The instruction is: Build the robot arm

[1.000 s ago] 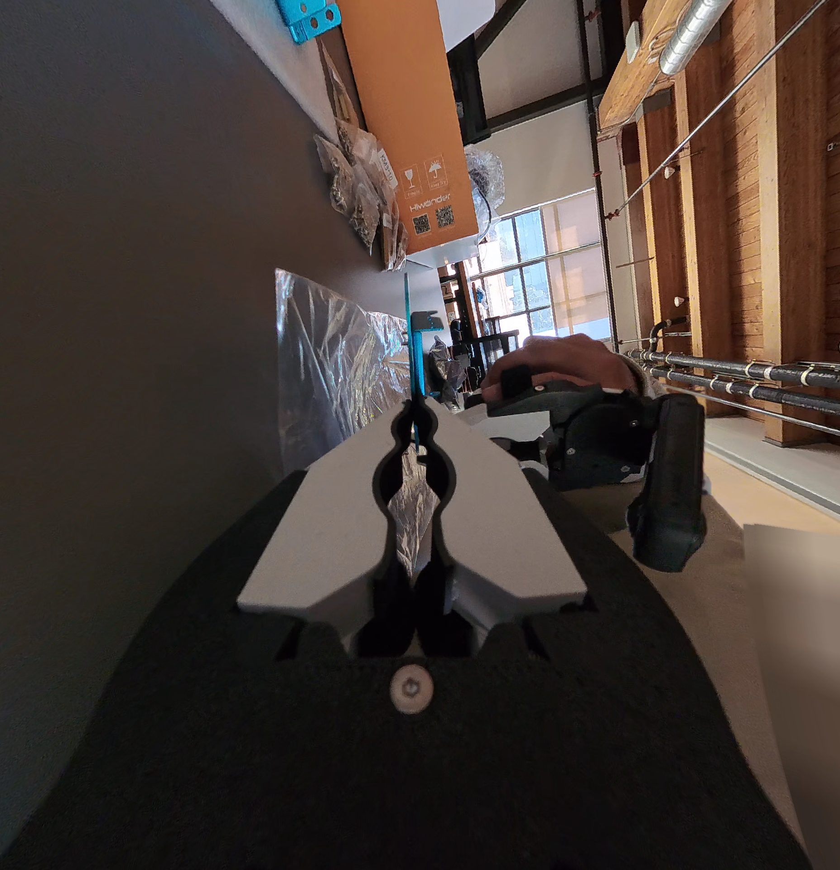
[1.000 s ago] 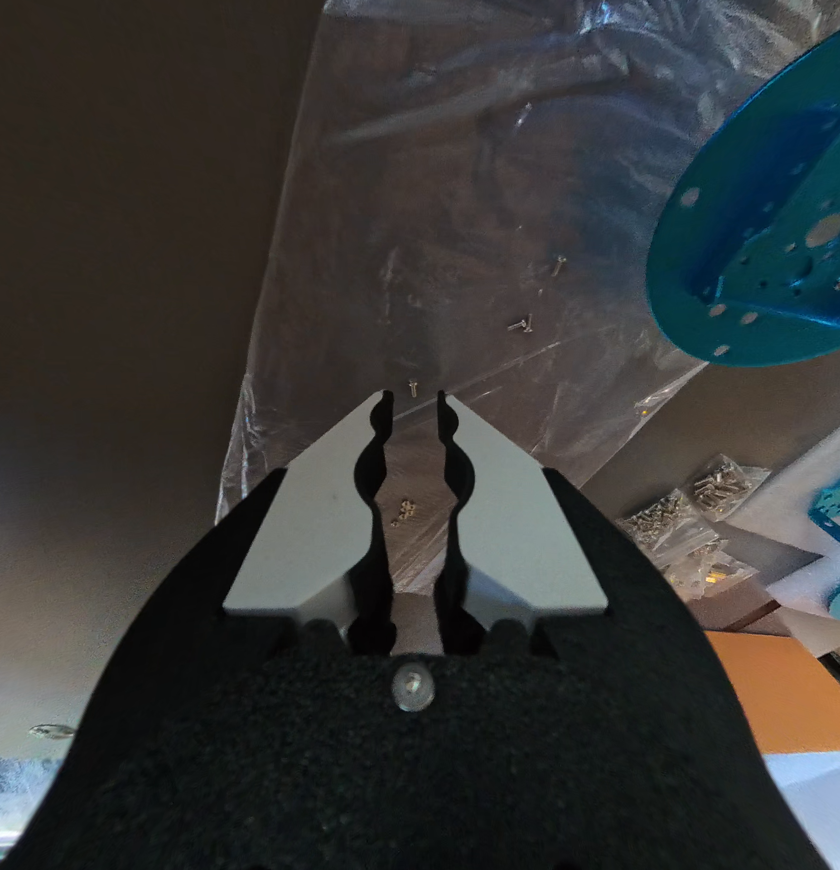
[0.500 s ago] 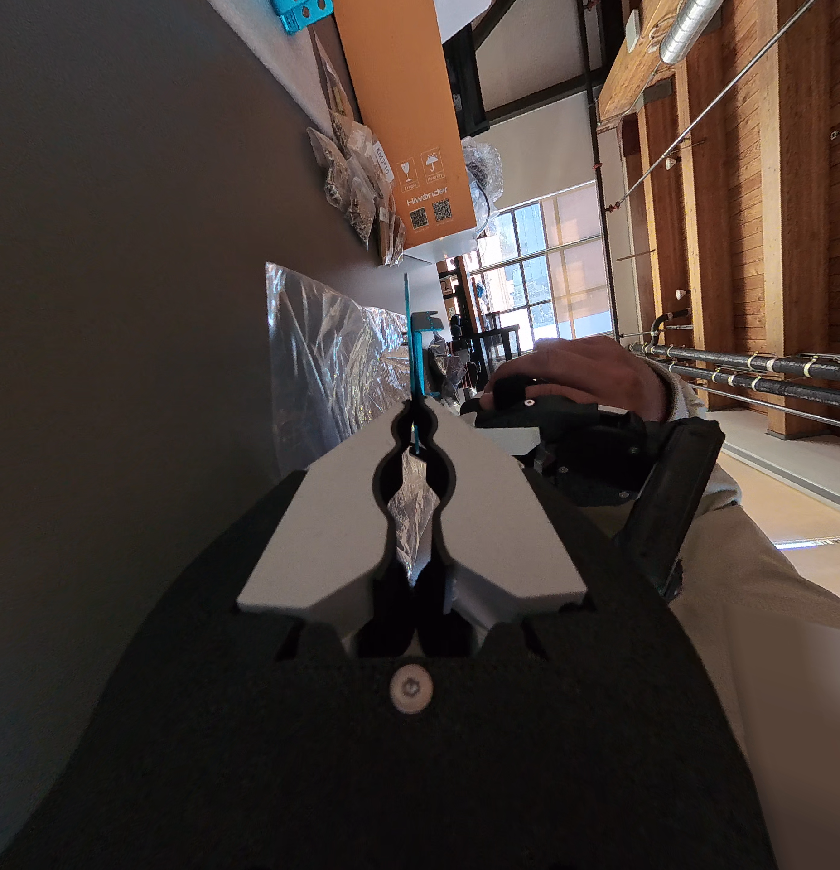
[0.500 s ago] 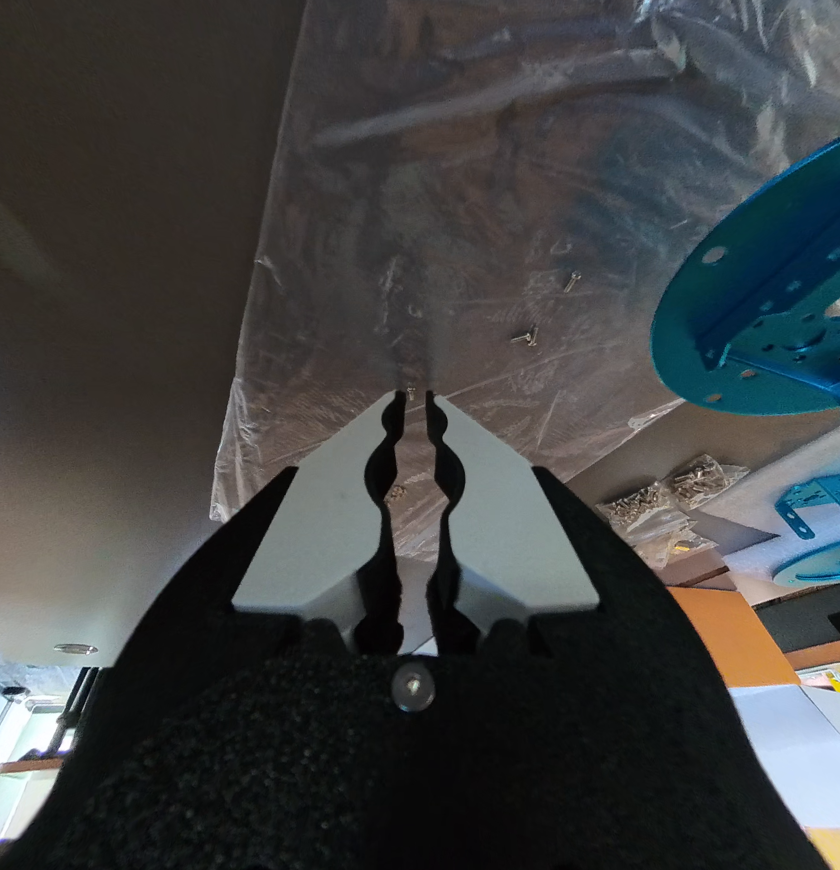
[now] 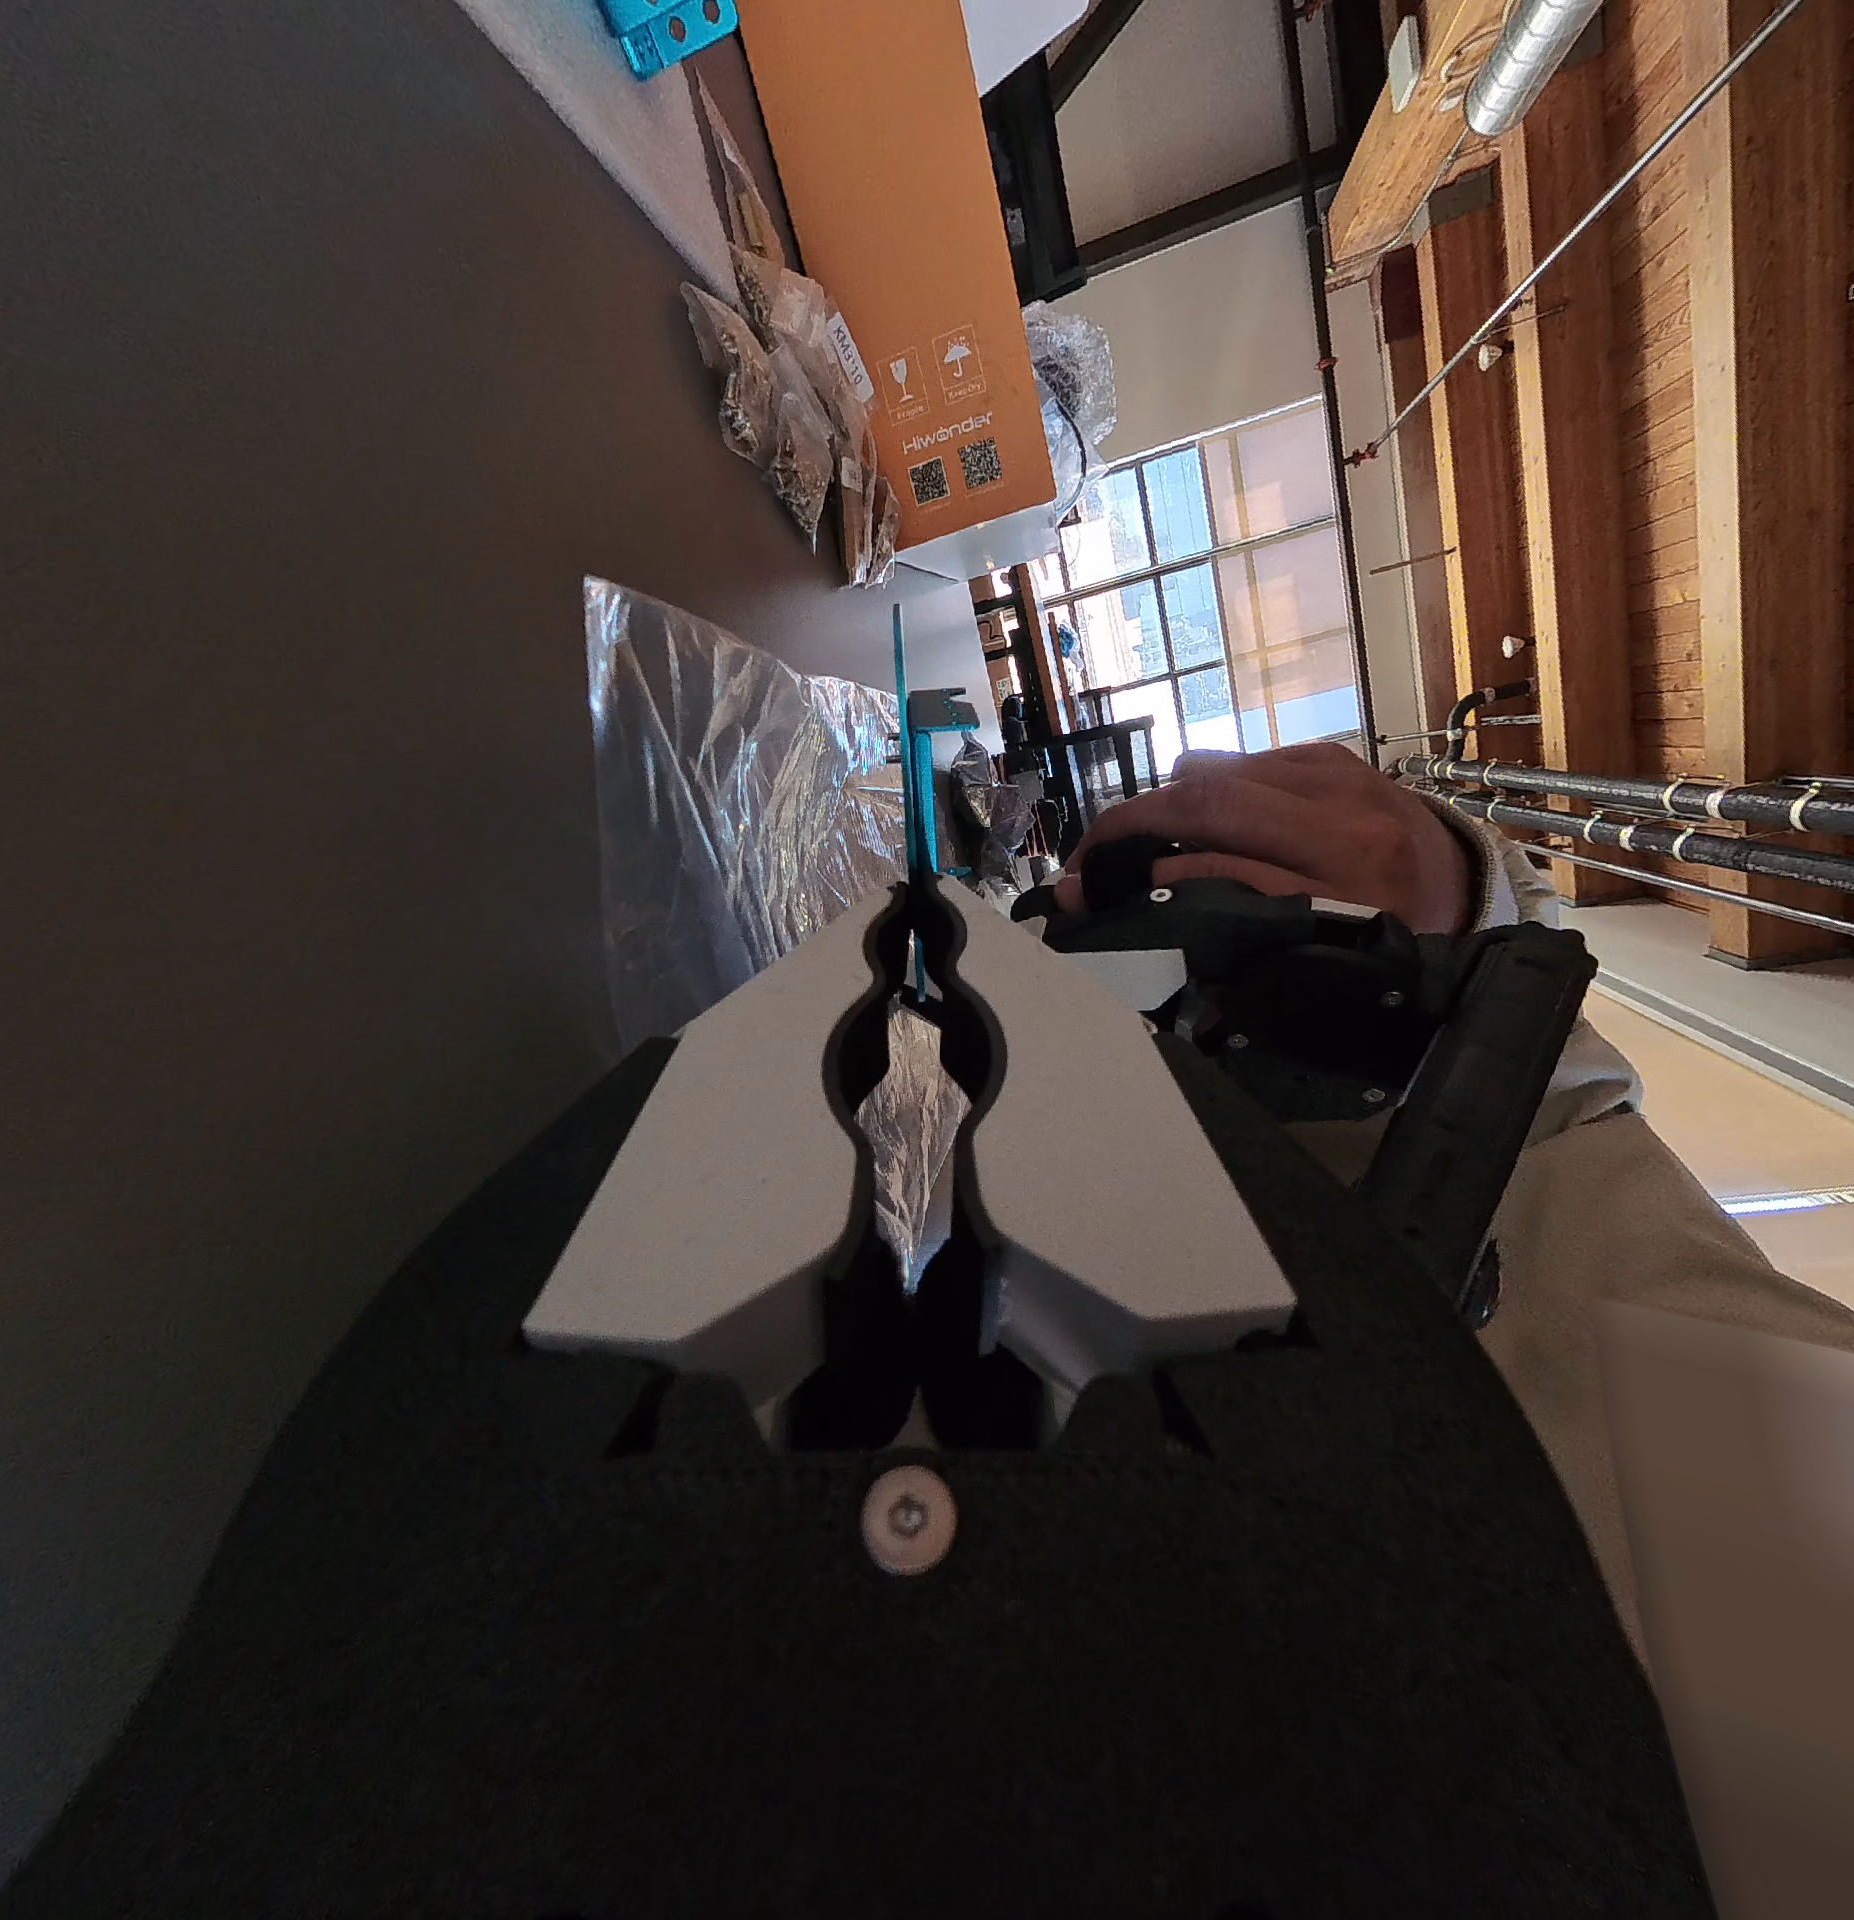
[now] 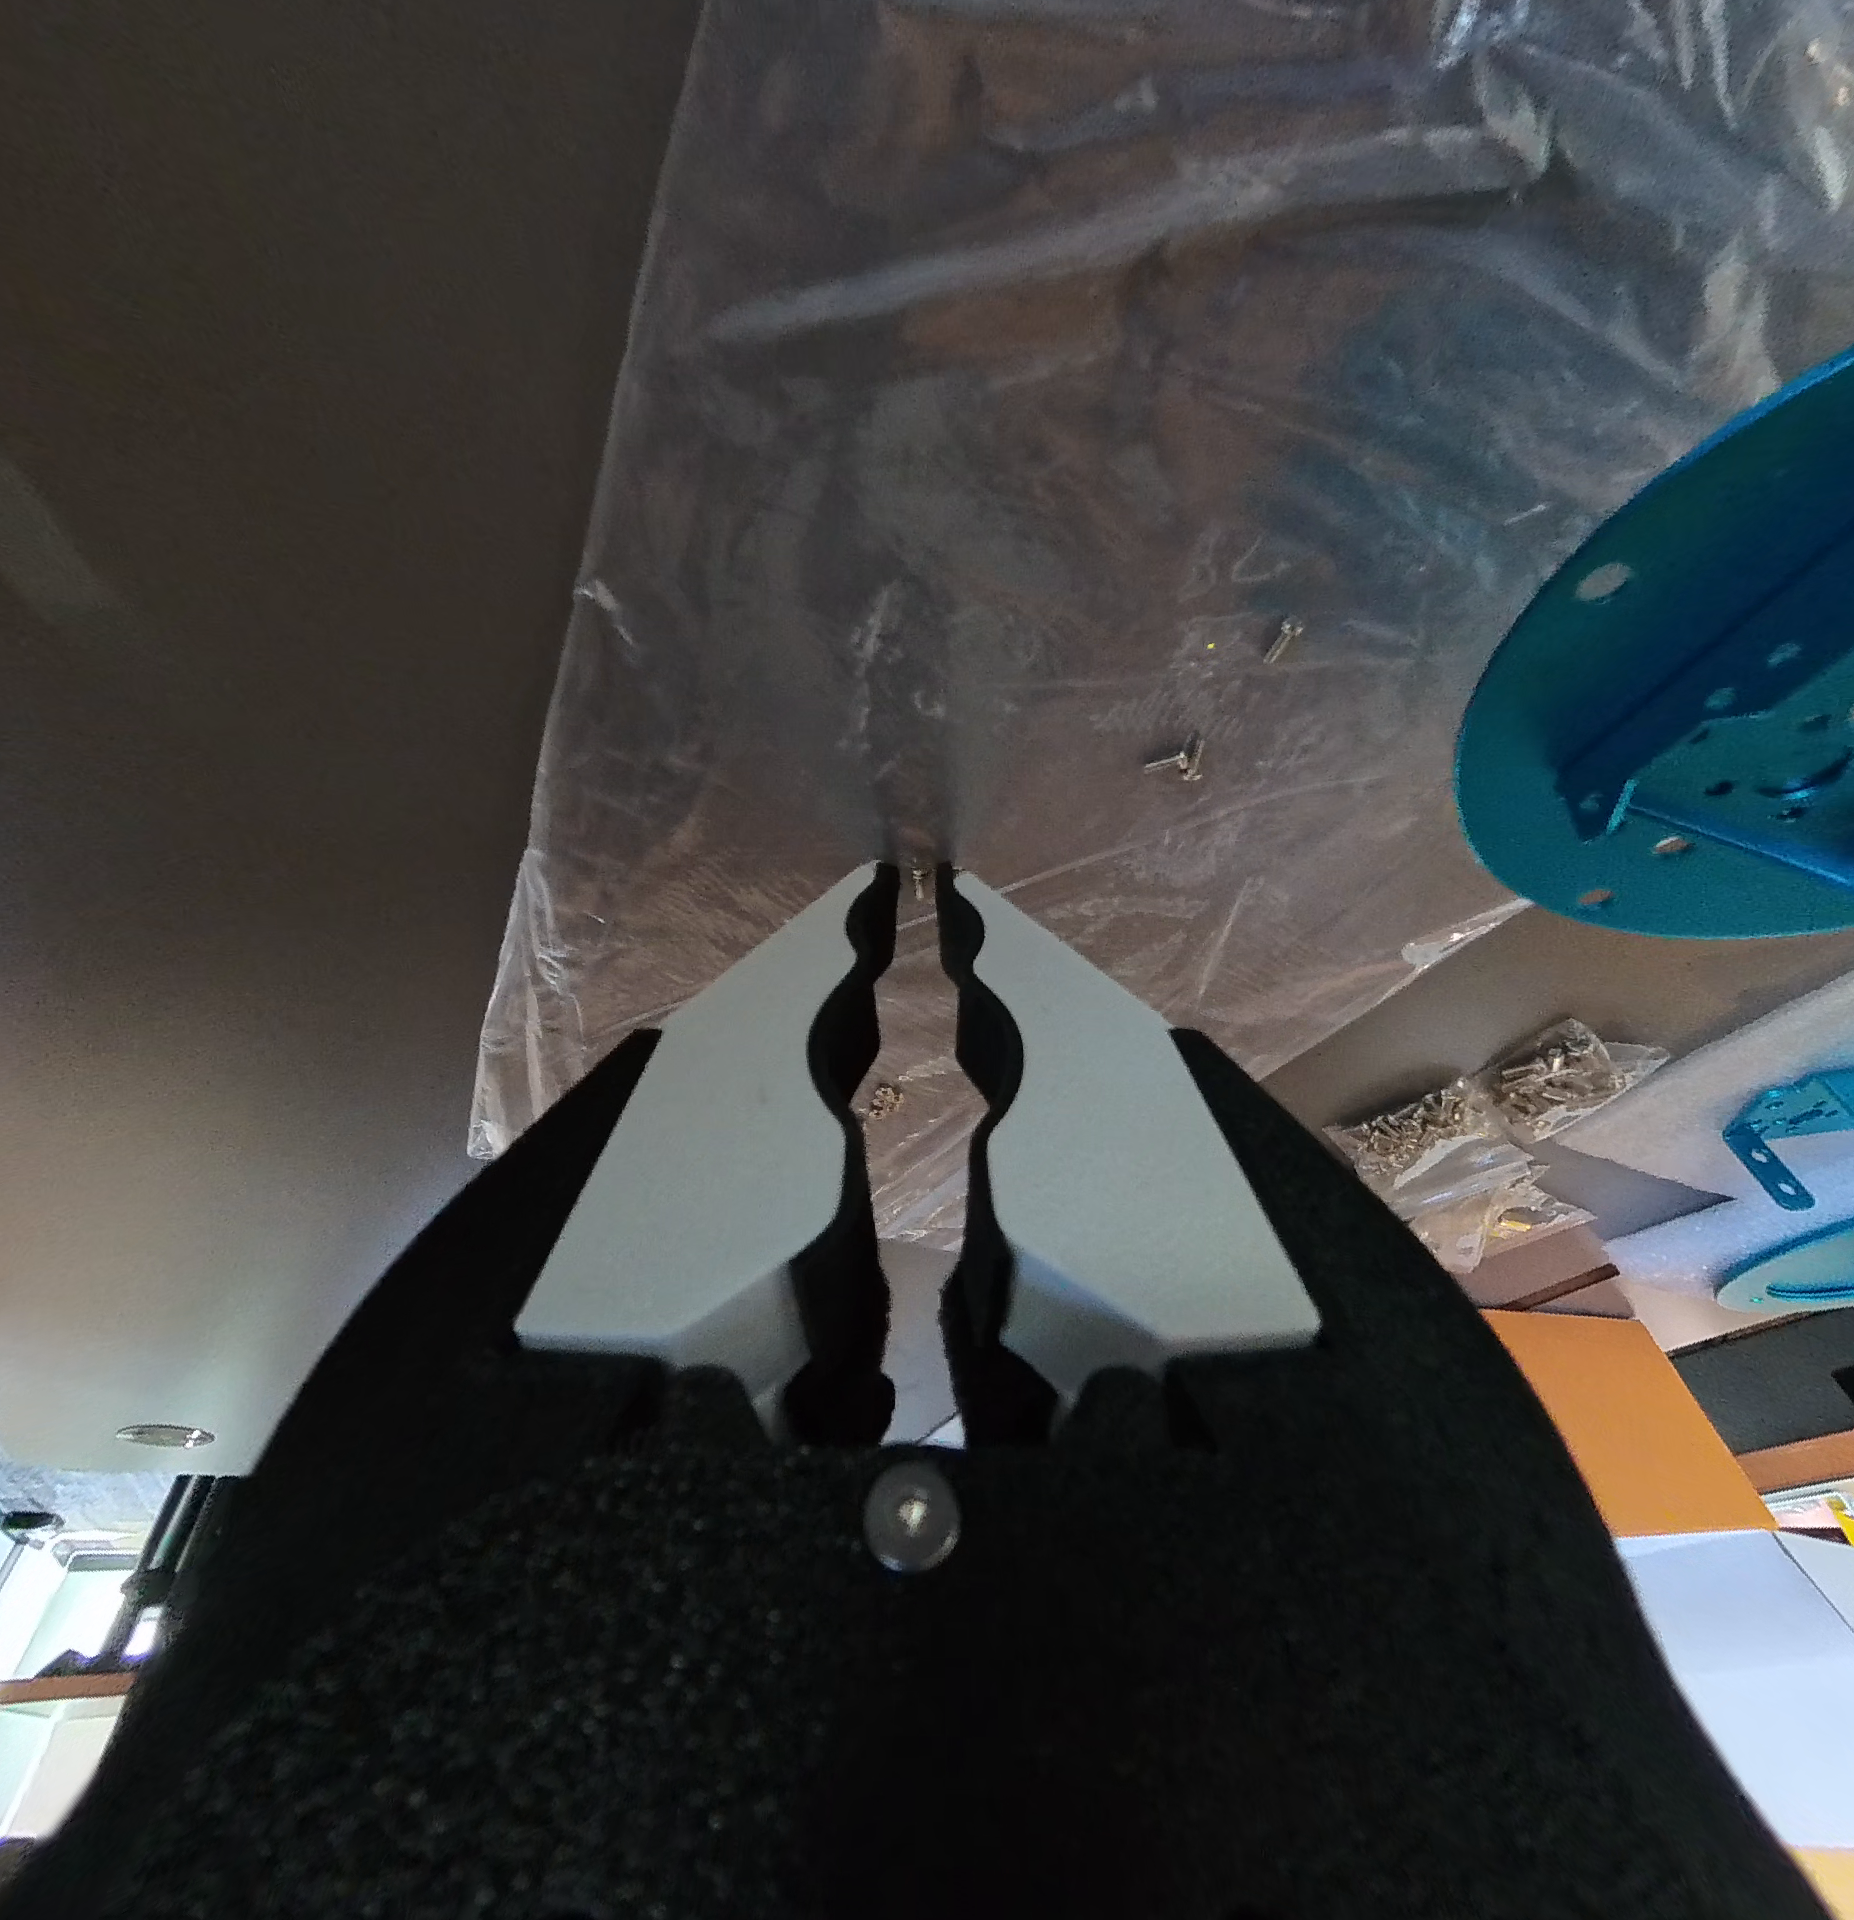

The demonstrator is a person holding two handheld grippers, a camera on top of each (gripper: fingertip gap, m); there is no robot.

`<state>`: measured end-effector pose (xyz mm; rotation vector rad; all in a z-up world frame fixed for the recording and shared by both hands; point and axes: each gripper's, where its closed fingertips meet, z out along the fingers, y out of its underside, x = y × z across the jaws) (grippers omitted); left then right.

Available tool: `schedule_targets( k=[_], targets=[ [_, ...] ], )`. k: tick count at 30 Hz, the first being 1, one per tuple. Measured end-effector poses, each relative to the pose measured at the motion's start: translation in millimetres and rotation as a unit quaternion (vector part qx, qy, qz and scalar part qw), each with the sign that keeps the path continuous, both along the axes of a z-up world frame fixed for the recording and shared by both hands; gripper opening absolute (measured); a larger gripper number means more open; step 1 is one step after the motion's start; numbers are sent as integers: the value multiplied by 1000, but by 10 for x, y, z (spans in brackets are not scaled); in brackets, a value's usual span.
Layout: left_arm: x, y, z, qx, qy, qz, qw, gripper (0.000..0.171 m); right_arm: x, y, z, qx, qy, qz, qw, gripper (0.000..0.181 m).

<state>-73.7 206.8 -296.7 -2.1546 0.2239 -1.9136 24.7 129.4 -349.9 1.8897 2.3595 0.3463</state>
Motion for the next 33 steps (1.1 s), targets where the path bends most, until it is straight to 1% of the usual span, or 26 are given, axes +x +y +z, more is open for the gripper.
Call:
schedule_targets(
  k=[11, 14, 17, 20, 22, 23, 24, 26, 27, 28, 29, 30, 31, 33],
  targets=[
    [8, -9, -3, 2, 2, -2, 1000, 0, -2, 6, -5, 1, 3, 9, 1000, 2],
    [9, -11, -1, 2, 1, -2, 1000, 0, -29, 1, 7, 1, 22, 7, 1000, 1],
    [13, -17, 2, 1, 0, -4, 1000, 0, -104, -9, 88, -5, 74, -15, 997, 1],
    [28, -45, 13, 0, -4, -12, 1000, 0, -257, -6, 266, -14, 178, -58, 982, 1],
    [50, -80, 32, -1, -10, -21, 1000, 0, -429, 24, 448, -21, 285, -91, 954, 1],
    [62, -100, 48, -1, -16, -27, 1000, 0, -521, 44, 554, -26, 346, -107, 932, 1],
    [73, -121, 62, -3, -20, -32, 999, 0, -607, 68, 667, -32, 410, -124, 903, 1],
    [97, -164, 95, -5, -31, -43, 999, 0, -714, 114, 860, -49, 522, -154, 838, 1],
    [108, -186, 113, -6, -37, -50, 998, 0, -735, 155, 926, -52, 568, -167, 804, 1],
    [120, -209, 124, -9, -41, -56, 998, 0, -731, 209, 967, -48, 601, -179, 777, 0],
    [131, -232, 128, -12, -44, -62, 997, 0, -724, 250, 990, -44, 628, -180, 756, 0],
    [143, -255, 134, -16, -48, -69, 996, 0, -714, 295, 999, -34, 648, -175, 740, 0],
    [154, -275, 141, -21, -53, -74, 996, 0, -695, 355, 987, -17, 659, -171, 732, 0],
    [169, -301, 133, -28, -56, -81, 995, 0, -659, 437, 924, 1, 660, -172, 731, 0]
  ],
)
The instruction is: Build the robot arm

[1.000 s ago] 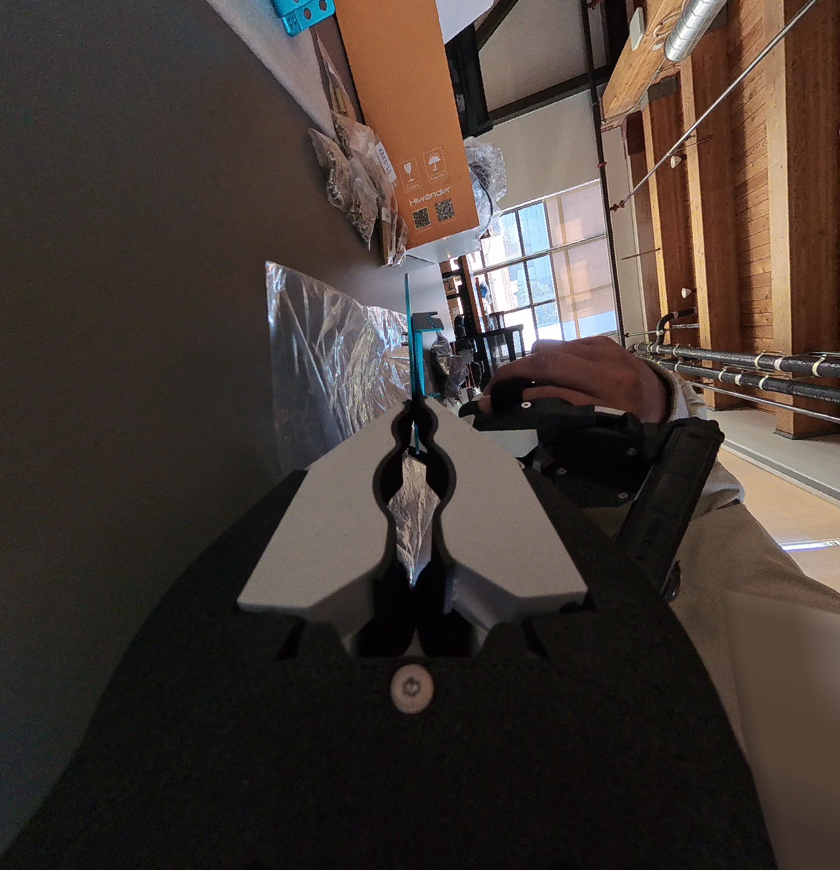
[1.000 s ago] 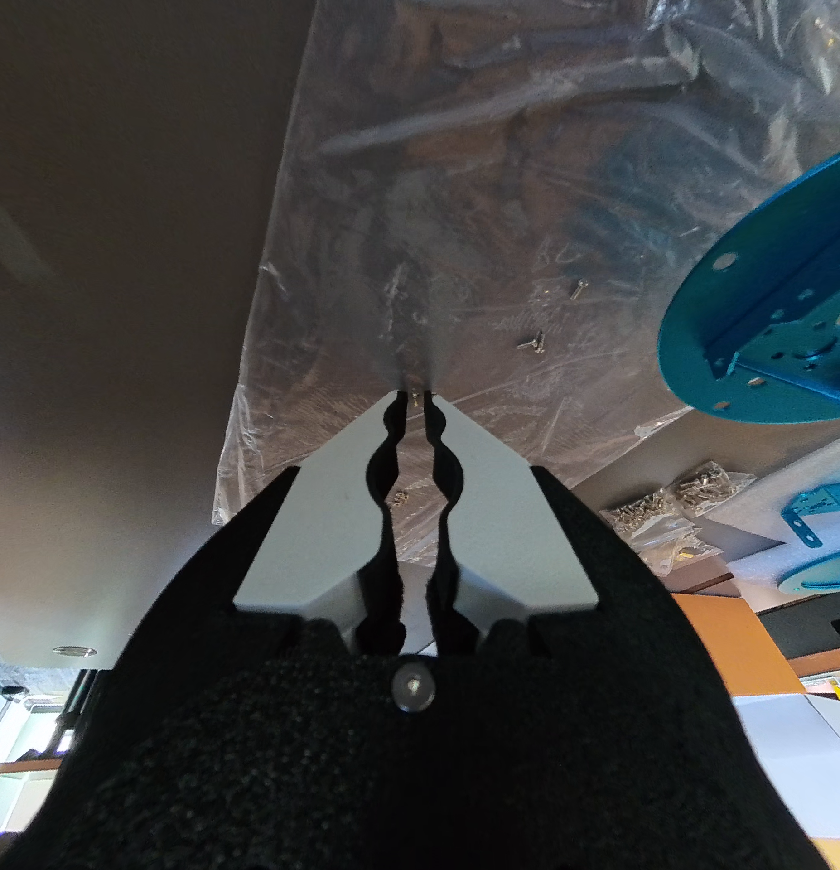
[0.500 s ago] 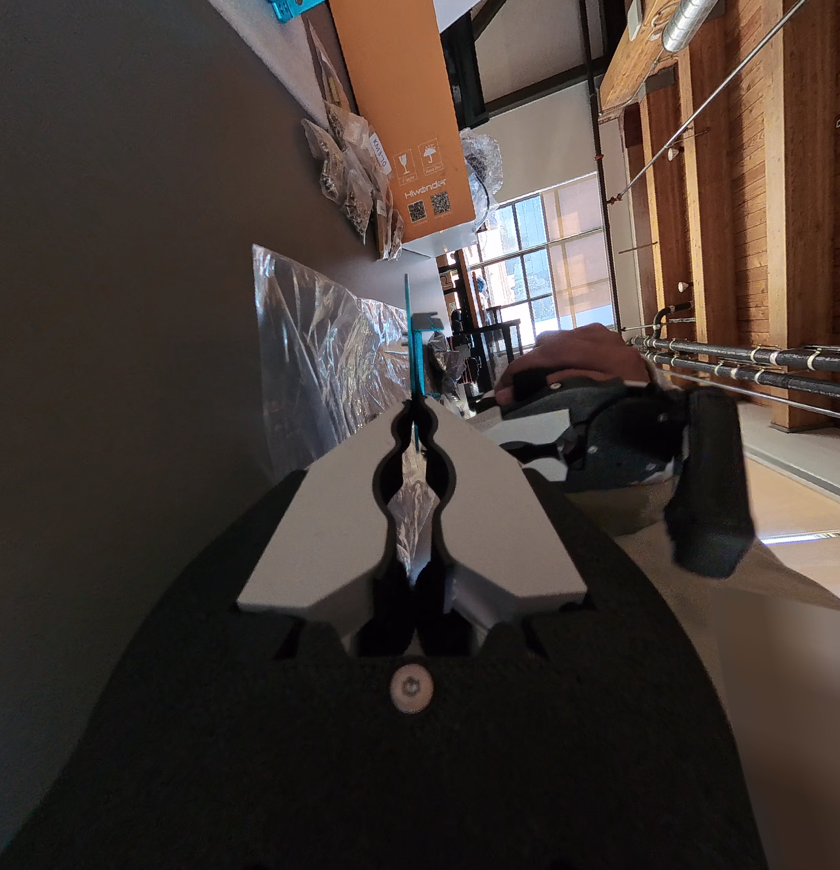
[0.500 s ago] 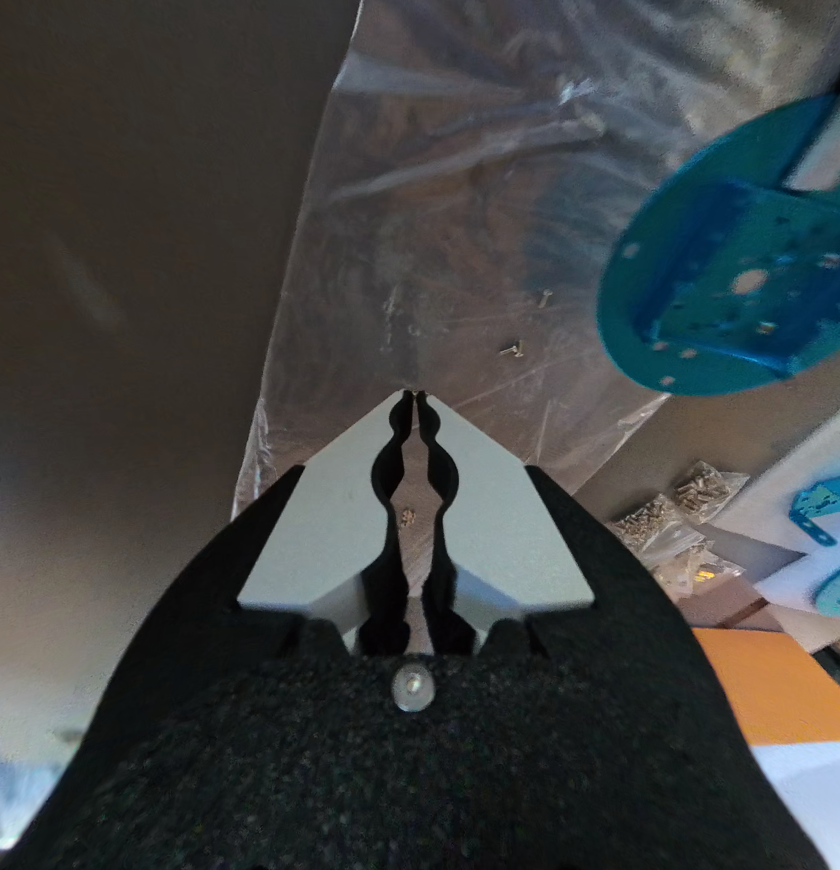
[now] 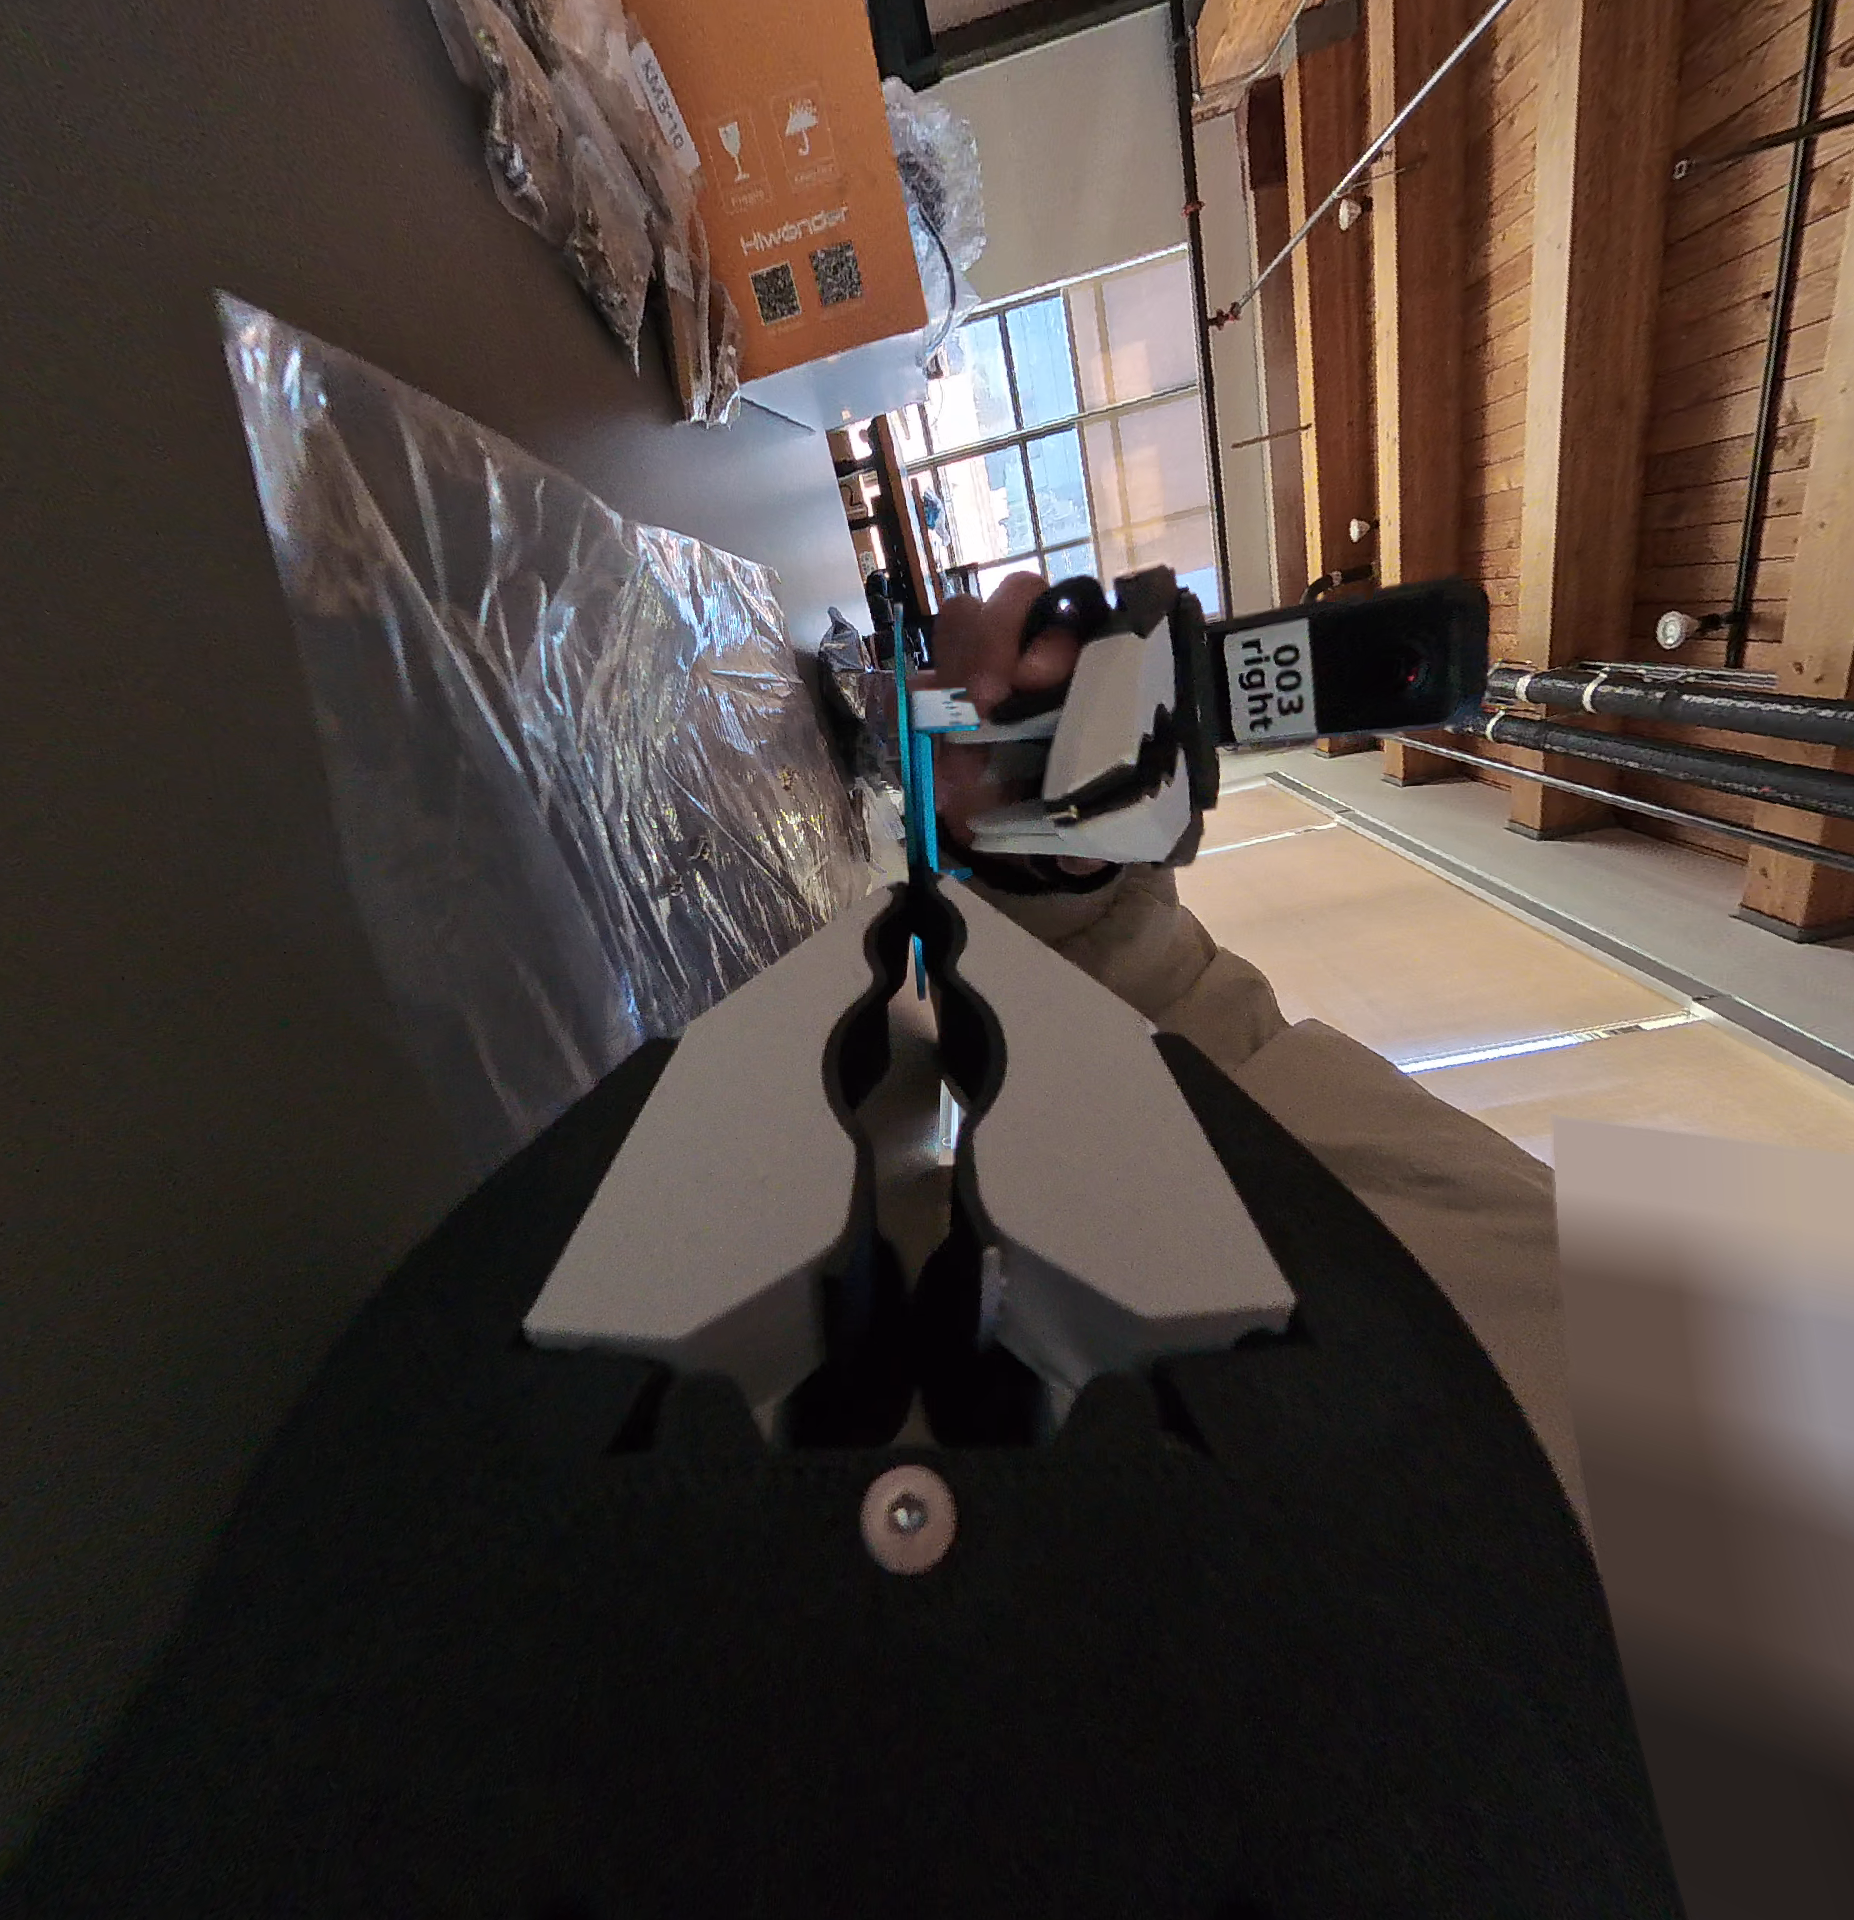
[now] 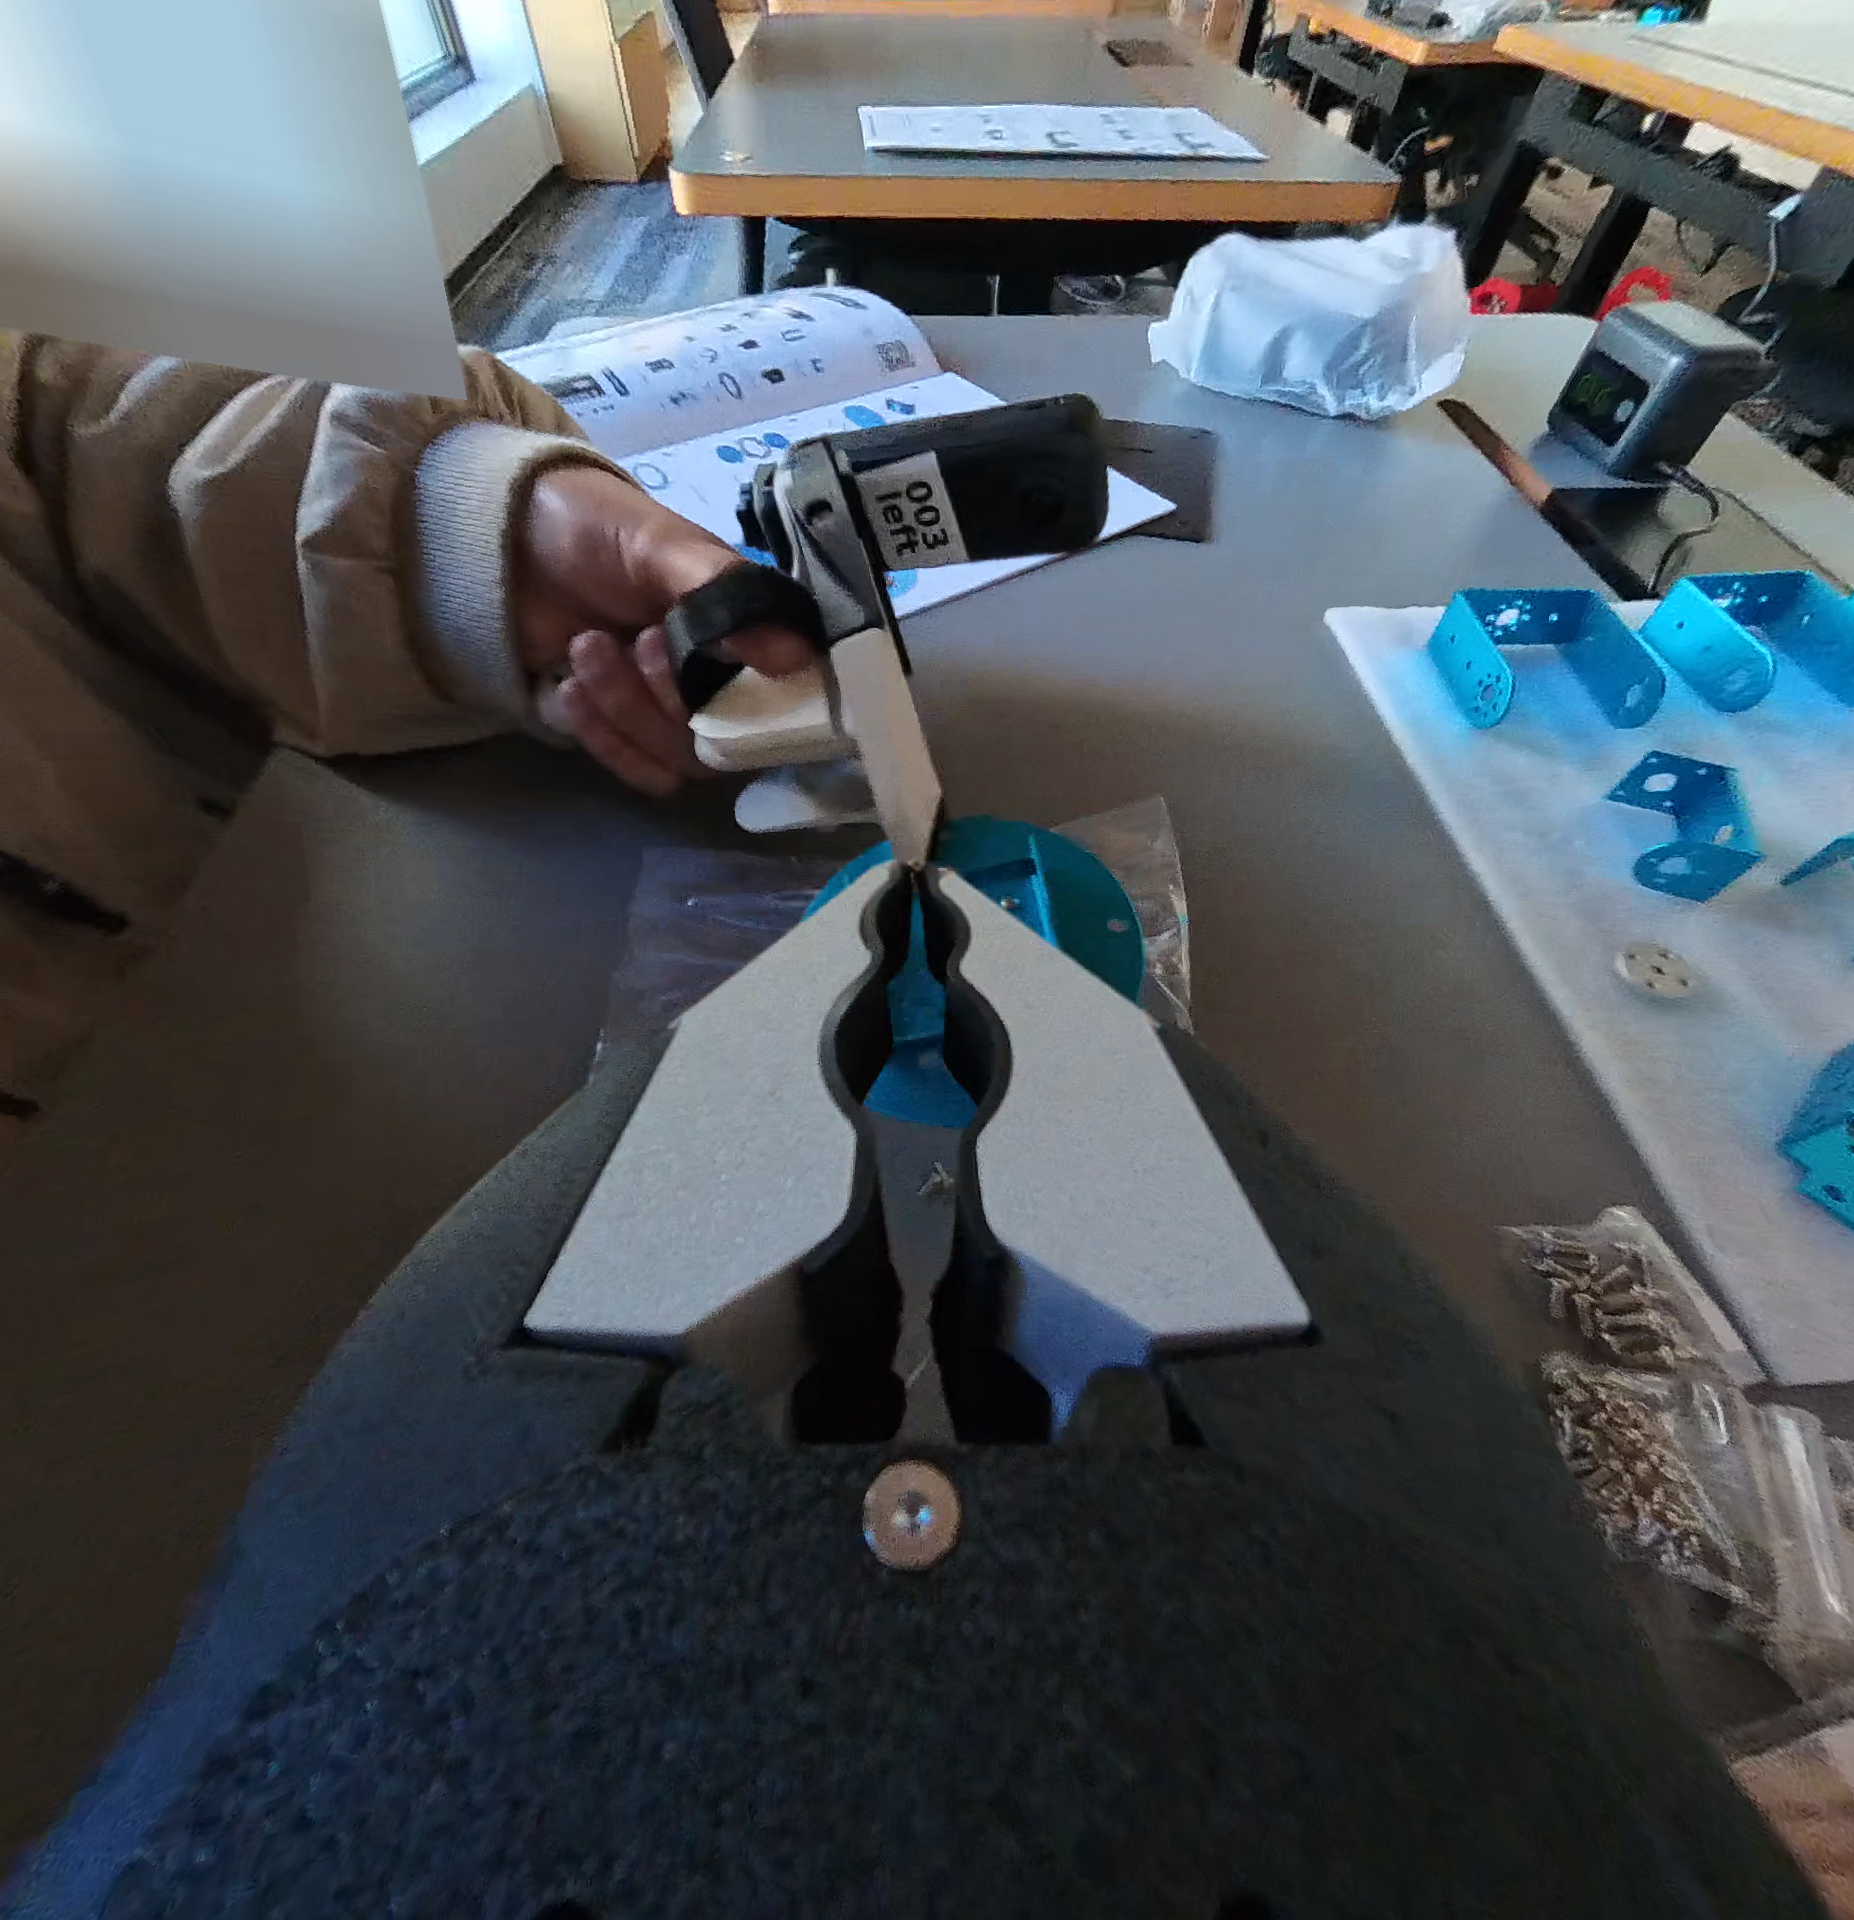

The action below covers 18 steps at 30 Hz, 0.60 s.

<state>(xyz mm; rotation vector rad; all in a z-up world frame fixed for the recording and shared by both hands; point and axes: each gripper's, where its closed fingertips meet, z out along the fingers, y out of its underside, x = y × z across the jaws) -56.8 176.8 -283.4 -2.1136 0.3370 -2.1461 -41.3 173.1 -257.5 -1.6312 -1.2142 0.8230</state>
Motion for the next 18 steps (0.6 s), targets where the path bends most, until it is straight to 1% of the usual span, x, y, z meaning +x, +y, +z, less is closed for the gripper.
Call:
schedule_targets(
  k=[5, 9, 15, 18],
  targets=[
    [10, -17, -10, -1, 1, -5, 1000, 0, 20, 104, -112, -1, -31, -8, 999, 1],
    [0, 3, -6, -13, -5, -1, 1000, 0, 24, 182, -144, 26, -55, -29, 998, 1],
    [10, -14, -12, -14, -4, -3, 1000, 0, -17, 202, -202, 41, -73, -41, 996, 1],
    [3, -3, -8, -15, -4, 0, 1000, 0, -13, 217, -204, 63, -86, -48, 993, 0]
  ],
)
